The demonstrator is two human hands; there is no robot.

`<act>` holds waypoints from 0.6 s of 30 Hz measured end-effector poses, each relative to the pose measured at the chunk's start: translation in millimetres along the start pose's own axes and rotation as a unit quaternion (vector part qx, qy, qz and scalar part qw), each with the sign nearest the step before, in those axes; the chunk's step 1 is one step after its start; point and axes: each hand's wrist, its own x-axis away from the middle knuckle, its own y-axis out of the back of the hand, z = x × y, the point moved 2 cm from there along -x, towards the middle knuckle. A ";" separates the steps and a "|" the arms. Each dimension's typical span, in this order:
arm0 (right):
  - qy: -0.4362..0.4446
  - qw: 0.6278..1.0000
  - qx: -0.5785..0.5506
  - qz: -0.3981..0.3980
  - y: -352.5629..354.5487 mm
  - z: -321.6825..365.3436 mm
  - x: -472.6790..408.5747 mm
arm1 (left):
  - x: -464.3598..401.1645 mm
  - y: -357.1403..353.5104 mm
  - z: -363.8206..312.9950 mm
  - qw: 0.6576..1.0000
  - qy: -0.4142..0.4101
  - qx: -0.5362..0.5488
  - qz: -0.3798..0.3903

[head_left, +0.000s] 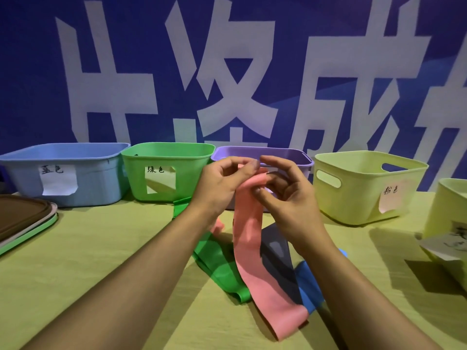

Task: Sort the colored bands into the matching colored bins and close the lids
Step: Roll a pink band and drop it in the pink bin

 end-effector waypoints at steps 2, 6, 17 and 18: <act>0.001 1.000 0.000 -0.002 0.5 0.4 0.5 | -1.6 0.8 -5.8 0.999 -0.007 -0.030 0.009; 0.004 1.000 -0.003 0.002 1.5 0.4 -0.1 | -7.1 4.1 -15.9 0.996 -0.019 -0.085 0.019; -0.119 0.986 0.067 -0.093 7.9 -14.3 1.2 | -16.8 2.0 -42.9 0.990 -0.060 -0.122 -0.036; -0.145 0.986 0.053 -0.065 4.6 -17.7 2.9 | -16.8 1.2 -44.6 0.990 -0.062 -0.124 -0.035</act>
